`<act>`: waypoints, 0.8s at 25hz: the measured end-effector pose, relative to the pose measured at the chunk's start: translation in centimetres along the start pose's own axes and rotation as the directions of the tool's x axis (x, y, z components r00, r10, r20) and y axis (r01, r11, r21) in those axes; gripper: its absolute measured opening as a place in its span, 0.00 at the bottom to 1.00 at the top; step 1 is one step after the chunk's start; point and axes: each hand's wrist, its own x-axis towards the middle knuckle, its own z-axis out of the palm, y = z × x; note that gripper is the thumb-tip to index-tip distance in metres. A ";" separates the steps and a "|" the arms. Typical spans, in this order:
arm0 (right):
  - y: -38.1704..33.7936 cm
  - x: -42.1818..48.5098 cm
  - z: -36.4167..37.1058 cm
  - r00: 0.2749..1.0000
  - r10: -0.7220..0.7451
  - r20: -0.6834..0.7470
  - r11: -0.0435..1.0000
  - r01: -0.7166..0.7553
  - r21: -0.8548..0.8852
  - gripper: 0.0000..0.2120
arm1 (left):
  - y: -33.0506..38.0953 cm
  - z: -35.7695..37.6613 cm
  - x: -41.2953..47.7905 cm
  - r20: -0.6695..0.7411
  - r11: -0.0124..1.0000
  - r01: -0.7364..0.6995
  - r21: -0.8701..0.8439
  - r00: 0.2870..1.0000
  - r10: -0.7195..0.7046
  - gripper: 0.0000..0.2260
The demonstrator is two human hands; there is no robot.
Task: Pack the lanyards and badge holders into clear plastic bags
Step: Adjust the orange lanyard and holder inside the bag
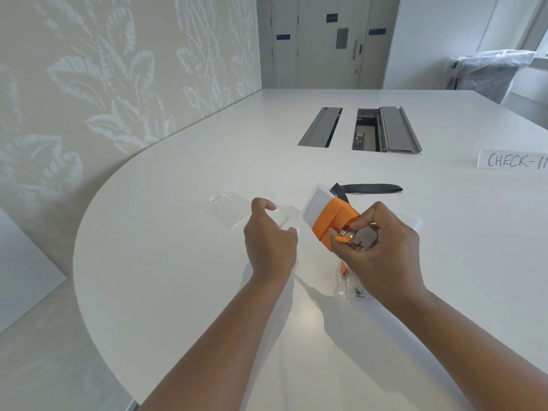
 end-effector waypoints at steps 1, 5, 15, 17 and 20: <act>0.0 0.0 0.0 1.000 -0.006 0.007 1.000 0.006 0.003 0.18 | 0.1 0.0 -0.1 0.007 1.000 0.011 -0.001 1.000 -0.011 0.20; 0.3 -0.3 0.4 0.997 -0.060 0.049 0.998 0.060 -0.007 0.18 | 0.2 0.4 -0.6 0.037 0.999 -0.002 -0.032 0.999 0.003 0.23; 1.3 -0.1 0.5 0.965 -0.225 0.136 0.971 0.233 -0.045 0.16 | -0.4 1.1 -0.9 0.054 0.974 -0.226 -0.019 0.972 0.227 0.18; 1.1 0.0 0.6 0.961 -0.246 0.129 0.963 0.257 -0.082 0.15 | -0.4 1.3 -1.1 0.037 0.966 -0.258 -0.024 0.965 0.259 0.17; 1.0 0.1 0.5 0.917 -0.373 0.144 0.897 0.396 -0.197 0.14 | -0.2 1.7 -1.6 -0.001 0.963 -0.264 -0.060 0.964 0.264 0.16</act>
